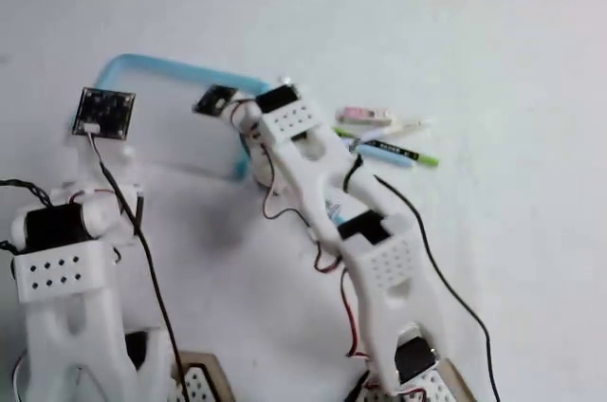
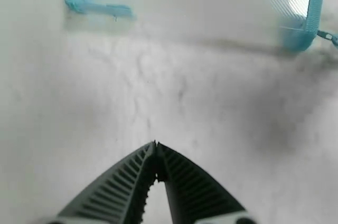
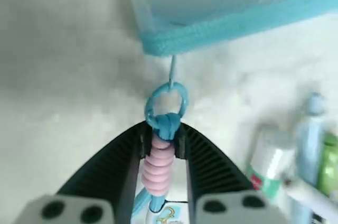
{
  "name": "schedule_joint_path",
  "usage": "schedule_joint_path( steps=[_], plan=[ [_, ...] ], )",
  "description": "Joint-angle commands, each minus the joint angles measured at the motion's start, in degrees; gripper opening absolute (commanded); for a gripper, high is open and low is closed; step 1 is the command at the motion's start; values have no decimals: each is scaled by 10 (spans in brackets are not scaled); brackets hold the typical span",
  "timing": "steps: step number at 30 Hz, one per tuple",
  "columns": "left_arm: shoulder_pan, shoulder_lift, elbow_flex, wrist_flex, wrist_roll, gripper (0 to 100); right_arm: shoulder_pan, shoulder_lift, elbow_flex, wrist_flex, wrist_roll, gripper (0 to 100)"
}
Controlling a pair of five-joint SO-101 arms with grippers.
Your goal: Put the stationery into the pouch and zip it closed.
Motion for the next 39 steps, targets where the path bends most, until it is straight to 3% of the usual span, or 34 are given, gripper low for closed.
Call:
schedule_joint_path(
  steps=[1, 5, 9, 14, 19, 28, 35, 39],
  plan=[
    [-3, 1, -26, -1, 4, 26, -11, -100, -78, 51, 0, 18],
    [-3, -2, -33, 4, 5, 30, -29, -169, -159, 104, 0, 18],
    [-3, 0, -84, 61, 18, 107, -64, -211, -231, 145, -1, 18],
    [-3, -1, -228, 164, 99, 195, -110, -251, -291, 151, -4, 18],
    [-3, -1, -389, 254, 158, 218, -140, -278, -306, 151, -5, 18],
    [6, -3, -411, 254, 278, 272, -130, -251, -305, 149, -5, 18],
    [90, 1, -392, 219, 357, 291, -130, -249, -305, 142, -6, 18],
    [111, 1, -335, 176, 357, 291, -129, -249, -305, 142, -6, 18]
  ],
)
